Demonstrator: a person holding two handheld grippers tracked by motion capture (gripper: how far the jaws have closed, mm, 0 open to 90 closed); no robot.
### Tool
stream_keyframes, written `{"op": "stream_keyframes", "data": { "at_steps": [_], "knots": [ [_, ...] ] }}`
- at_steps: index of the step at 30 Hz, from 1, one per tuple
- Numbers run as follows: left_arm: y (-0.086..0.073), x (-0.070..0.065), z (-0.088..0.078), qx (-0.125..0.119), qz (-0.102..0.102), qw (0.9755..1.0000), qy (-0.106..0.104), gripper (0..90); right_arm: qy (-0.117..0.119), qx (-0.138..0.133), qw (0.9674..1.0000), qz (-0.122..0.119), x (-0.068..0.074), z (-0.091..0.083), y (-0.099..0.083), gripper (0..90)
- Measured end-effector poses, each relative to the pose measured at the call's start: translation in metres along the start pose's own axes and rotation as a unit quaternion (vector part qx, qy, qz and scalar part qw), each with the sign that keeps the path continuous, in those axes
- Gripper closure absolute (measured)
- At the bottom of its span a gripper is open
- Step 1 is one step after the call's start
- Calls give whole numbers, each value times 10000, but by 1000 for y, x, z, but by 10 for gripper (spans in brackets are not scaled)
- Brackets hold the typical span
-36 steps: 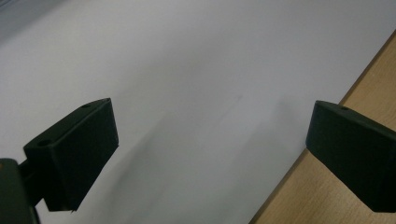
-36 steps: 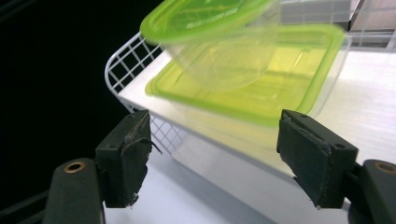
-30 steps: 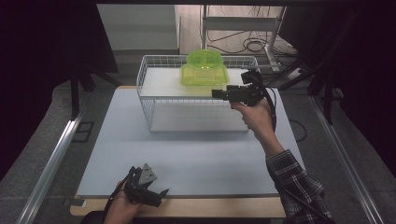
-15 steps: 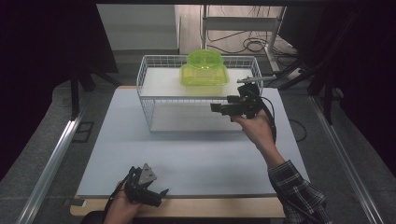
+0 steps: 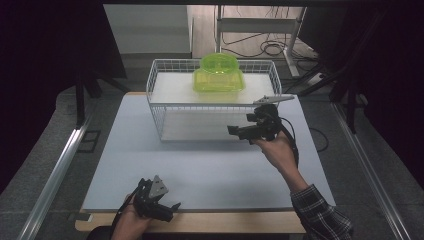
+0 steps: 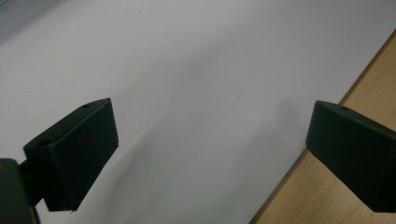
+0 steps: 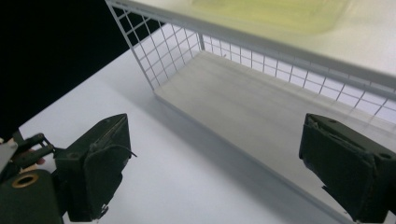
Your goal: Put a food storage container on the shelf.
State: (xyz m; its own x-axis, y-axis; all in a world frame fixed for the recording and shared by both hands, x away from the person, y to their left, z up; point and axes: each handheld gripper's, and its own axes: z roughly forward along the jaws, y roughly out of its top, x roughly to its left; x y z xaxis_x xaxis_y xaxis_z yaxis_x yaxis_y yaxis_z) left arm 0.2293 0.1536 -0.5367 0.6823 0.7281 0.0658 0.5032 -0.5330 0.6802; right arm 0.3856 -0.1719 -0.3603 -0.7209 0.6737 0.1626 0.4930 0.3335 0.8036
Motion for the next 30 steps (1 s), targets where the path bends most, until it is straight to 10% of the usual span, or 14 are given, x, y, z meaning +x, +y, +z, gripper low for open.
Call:
{"op": "stream_keyframes", "data": {
  "at_steps": [30],
  "knots": [
    [0,-1,1,22,-1,10000,1,22,-487,175,9985,-198,1,-8,-80,21]
  ]
}}
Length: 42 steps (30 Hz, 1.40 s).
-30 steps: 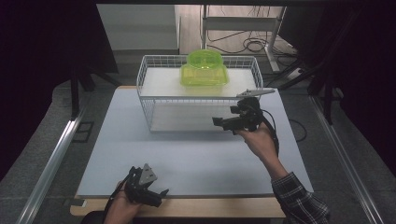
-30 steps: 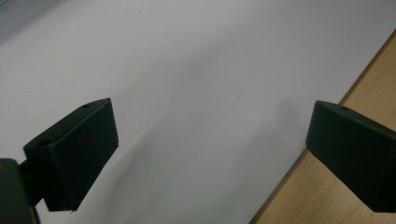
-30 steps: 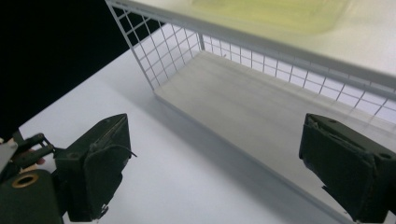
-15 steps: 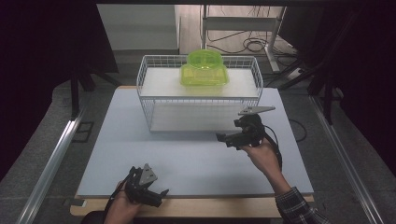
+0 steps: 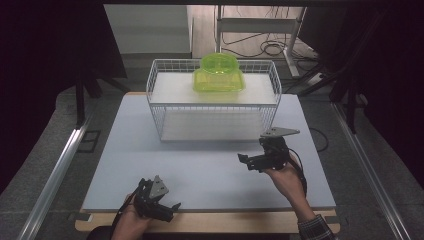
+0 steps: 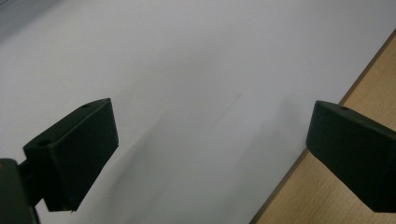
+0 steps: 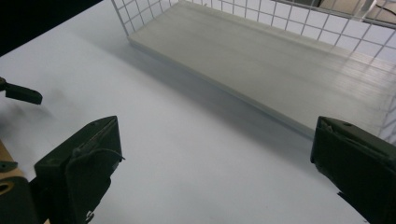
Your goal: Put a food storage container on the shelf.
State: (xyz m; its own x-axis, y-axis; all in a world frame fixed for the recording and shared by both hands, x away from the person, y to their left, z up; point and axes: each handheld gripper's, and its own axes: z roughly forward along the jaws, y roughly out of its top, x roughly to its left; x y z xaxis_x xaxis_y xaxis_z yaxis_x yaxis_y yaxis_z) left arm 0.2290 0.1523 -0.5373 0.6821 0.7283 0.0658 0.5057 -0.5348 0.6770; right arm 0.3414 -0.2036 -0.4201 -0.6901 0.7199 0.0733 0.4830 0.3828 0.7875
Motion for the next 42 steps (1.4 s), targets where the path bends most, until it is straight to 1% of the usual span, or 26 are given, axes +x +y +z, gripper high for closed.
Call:
{"op": "stream_keyframes", "data": {
  "at_steps": [8,14,21,29,35,40,42],
  "knots": [
    [0,0,0,11,20,10000,15,22,-91,47,9999,72,-3,-1,-22,16],
    [0,0,1,15,20,10000,10,22,-198,5,9998,28,-7,-2,-41,17],
    [0,-1,1,15,29,10000,8,22,-148,-17,9999,3,-9,-2,-61,17],
    [0,-1,1,1,24,10000,10,21,-233,187,9995,-89,-8,0,-80,16],
    [0,-1,1,-1,82,10000,20,18,-183,343,9992,-116,-5,4,-93,16],
    [0,-1,1,-1,104,9999,24,16,-150,550,9982,-163,-3,8,-102,16],
    [-1,-1,1,-2,108,9999,26,15,-185,634,9976,-199,-3,10,-104,16]
  ]
}}
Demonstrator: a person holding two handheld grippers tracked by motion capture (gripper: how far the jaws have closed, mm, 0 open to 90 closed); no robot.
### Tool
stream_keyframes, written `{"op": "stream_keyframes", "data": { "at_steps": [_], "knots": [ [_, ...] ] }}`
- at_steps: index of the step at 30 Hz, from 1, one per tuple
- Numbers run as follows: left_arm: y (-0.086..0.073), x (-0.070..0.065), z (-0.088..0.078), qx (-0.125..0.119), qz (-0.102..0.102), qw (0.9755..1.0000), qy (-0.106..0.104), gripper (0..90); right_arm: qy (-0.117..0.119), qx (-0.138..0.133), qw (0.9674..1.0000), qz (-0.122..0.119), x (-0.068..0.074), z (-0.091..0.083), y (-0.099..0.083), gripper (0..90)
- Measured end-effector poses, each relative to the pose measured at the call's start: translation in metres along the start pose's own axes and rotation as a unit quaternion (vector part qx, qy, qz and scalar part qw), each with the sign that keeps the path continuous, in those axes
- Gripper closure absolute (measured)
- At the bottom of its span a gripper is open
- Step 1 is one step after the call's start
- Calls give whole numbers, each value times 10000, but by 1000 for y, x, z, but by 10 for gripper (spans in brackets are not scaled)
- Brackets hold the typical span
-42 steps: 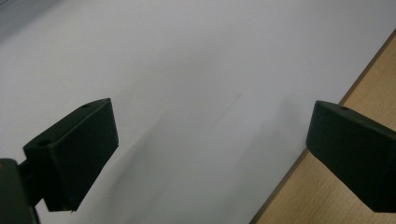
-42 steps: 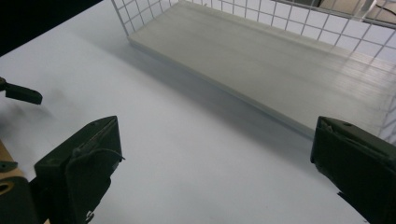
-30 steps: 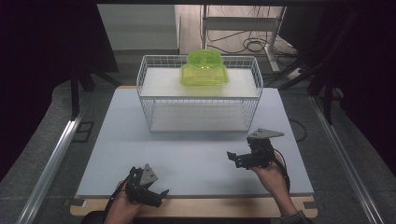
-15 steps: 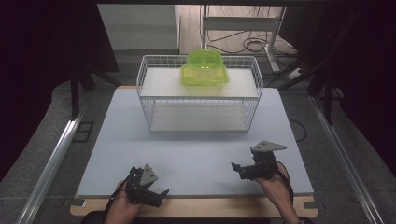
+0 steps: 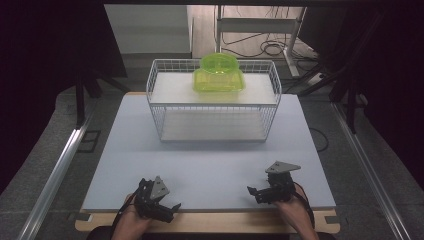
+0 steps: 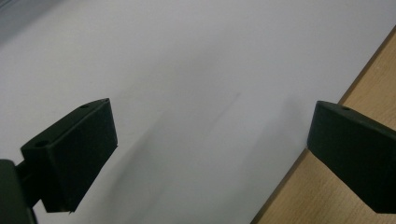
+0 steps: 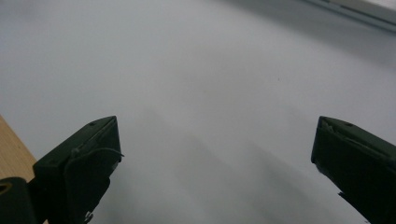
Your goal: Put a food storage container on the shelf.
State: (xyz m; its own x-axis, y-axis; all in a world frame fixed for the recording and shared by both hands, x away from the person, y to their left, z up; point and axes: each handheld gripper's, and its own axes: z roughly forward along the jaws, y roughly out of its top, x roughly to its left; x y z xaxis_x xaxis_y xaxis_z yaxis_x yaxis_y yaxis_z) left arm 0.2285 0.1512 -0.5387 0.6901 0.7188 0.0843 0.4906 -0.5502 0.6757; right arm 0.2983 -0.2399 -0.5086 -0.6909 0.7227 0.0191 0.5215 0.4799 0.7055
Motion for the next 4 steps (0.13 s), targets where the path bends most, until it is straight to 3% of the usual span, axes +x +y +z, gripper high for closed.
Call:
{"op": "stream_keyframes", "data": {
  "at_steps": [4],
  "knots": [
    [0,0,0,-15,4,10000,17,13,-6,24,10000,41,0,2,-1,16]
  ]
}}
